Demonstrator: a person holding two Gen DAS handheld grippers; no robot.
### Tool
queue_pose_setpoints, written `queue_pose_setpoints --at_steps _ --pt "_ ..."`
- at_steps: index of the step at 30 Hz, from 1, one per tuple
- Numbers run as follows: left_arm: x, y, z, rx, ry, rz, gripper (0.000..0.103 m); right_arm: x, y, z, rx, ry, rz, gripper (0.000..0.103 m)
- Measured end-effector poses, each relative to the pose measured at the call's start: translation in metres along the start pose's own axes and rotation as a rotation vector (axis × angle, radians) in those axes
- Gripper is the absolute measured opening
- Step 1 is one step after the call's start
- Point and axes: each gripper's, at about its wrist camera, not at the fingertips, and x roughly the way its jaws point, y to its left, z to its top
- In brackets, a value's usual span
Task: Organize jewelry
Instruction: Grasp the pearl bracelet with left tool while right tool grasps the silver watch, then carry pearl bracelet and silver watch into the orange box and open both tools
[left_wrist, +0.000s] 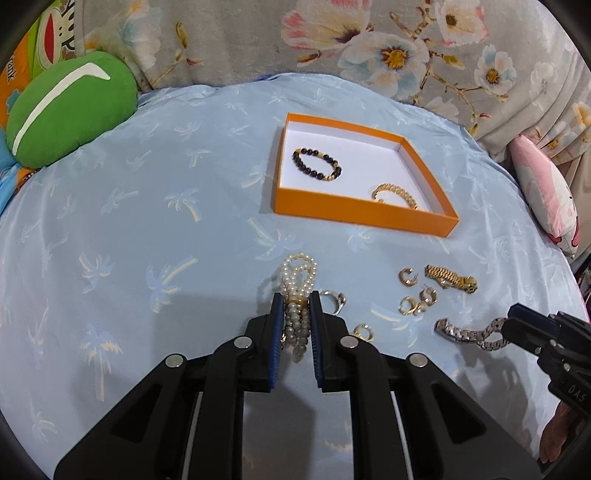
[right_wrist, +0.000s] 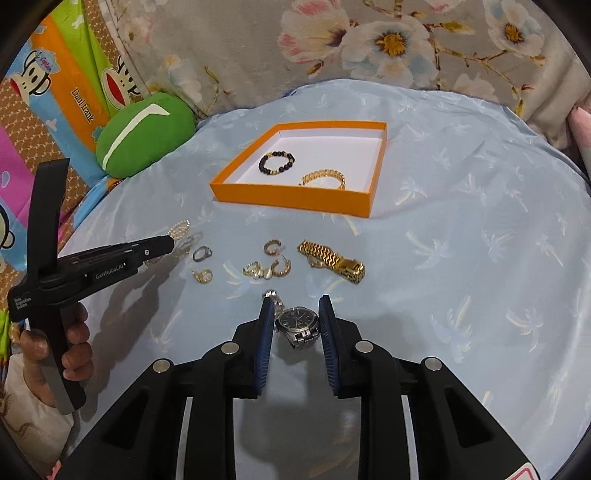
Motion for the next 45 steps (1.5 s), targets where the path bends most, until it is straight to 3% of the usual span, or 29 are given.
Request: queue_pose_setpoints --at_steps 1,8,9,10,11,13,22,25,29,36,45 --pt "-0.001 -0.001 0.003 0.001 -0.003 -0.003 0.013 -0.001 -0.002 0.006 0.009 0.002 0.012 0.0" --pt "-0.008 -0.006 0.026 0.01 -0.029 -0.017 0.013 0.003 -0.001 0.031 -0.042 -0.002 -0.009 0.001" --pt "-0.009 -0.006 0.027 0.01 -0.033 -0.017 0.013 0.003 0.0 0.028 -0.052 0.001 -0.008 0.003" --pt "-0.01 -0.006 0.026 0.012 -0.037 -0.017 0.013 0.004 0.002 0.024 -0.059 0.009 -0.009 0.011" --pt "-0.01 -0.006 0.025 0.014 -0.039 -0.017 0.013 0.005 0.003 0.017 -0.066 0.019 -0.008 0.025" --pt "-0.008 -0.005 0.023 0.013 -0.031 -0.021 0.013 0.008 0.005 0.004 -0.064 0.041 -0.005 0.037" --pt "-0.003 -0.008 0.006 0.011 0.002 -0.028 0.013 0.022 0.016 -0.032 0.0 0.106 0.019 0.038" --pt "-0.004 -0.01 0.002 0.014 0.006 -0.032 0.013 0.029 0.015 -0.037 0.018 0.125 0.019 0.032" --pt "-0.005 -0.011 0.0 0.018 0.008 -0.039 0.013 0.03 0.014 -0.04 0.031 0.124 0.037 0.011" --pt "-0.006 -0.013 0.004 0.024 0.003 -0.046 0.013 0.016 0.014 -0.025 0.043 0.061 0.057 0.009" --pt "-0.004 -0.019 0.05 0.04 -0.024 -0.09 0.013 0.005 0.0 0.058 0.034 -0.054 0.114 0.009"
